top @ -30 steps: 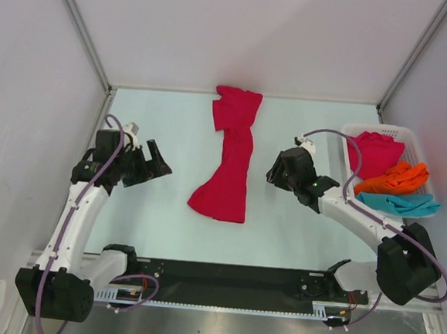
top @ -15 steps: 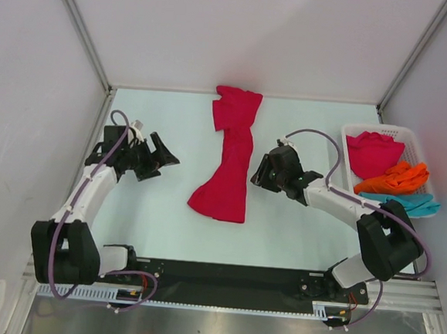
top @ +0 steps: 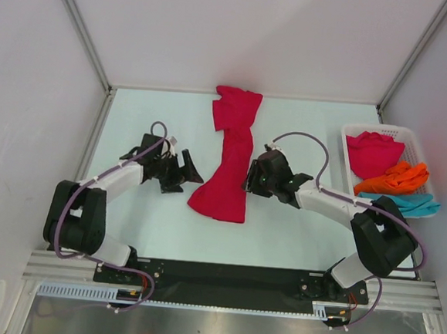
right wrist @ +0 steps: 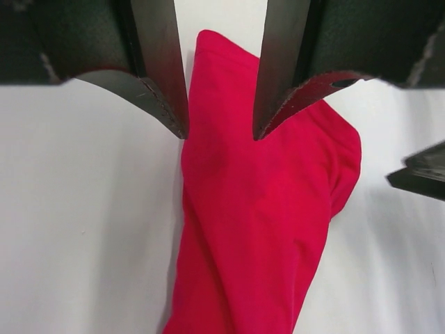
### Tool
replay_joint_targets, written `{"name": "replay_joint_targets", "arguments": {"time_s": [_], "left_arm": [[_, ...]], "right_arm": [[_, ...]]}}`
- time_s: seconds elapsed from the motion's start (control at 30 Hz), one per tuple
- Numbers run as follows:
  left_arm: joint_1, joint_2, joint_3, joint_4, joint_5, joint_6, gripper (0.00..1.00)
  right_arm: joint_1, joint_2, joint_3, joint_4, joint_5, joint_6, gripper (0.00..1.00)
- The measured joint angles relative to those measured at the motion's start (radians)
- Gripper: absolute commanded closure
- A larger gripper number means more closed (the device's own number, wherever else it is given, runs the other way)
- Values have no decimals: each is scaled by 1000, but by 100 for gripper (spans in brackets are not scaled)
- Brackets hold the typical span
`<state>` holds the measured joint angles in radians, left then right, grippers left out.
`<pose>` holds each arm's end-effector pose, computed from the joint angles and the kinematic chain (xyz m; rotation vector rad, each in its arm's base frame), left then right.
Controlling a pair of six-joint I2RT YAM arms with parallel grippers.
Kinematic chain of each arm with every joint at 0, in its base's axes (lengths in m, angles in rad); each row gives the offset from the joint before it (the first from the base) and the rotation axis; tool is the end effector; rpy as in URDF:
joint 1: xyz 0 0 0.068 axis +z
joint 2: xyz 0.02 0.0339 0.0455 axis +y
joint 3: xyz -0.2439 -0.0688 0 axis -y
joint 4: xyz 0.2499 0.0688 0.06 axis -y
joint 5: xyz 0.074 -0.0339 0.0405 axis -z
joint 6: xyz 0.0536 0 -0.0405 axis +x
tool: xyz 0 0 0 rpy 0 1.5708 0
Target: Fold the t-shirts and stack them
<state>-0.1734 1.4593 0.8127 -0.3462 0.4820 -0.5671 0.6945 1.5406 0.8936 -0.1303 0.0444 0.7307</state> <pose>0.2861 -0.0753 0.1515 -0.3268 2.6240 -0.8880 0.2621 0.2152 0.1651 0.0669 2.4399 0.6276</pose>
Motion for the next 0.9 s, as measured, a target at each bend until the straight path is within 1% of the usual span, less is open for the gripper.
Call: {"name": "replay_joint_targets", "arguments": {"time_s": [0.2, 0.3, 0.6, 0.9], "left_arm": [[-110, 36, -81, 71, -16, -56, 2], [-146, 44, -106, 114, -16, -79, 3], [-164, 36, -162, 241, 6, -123, 3], [-180, 36, -178, 286, 11, -130, 3]], "right_arm": [[45, 0, -11, -6, 4, 17, 51], [65, 0, -32, -7, 10, 28, 51], [103, 0, -101, -23, 45, 63, 50], [114, 3, -102, -24, 53, 80, 51]]}}
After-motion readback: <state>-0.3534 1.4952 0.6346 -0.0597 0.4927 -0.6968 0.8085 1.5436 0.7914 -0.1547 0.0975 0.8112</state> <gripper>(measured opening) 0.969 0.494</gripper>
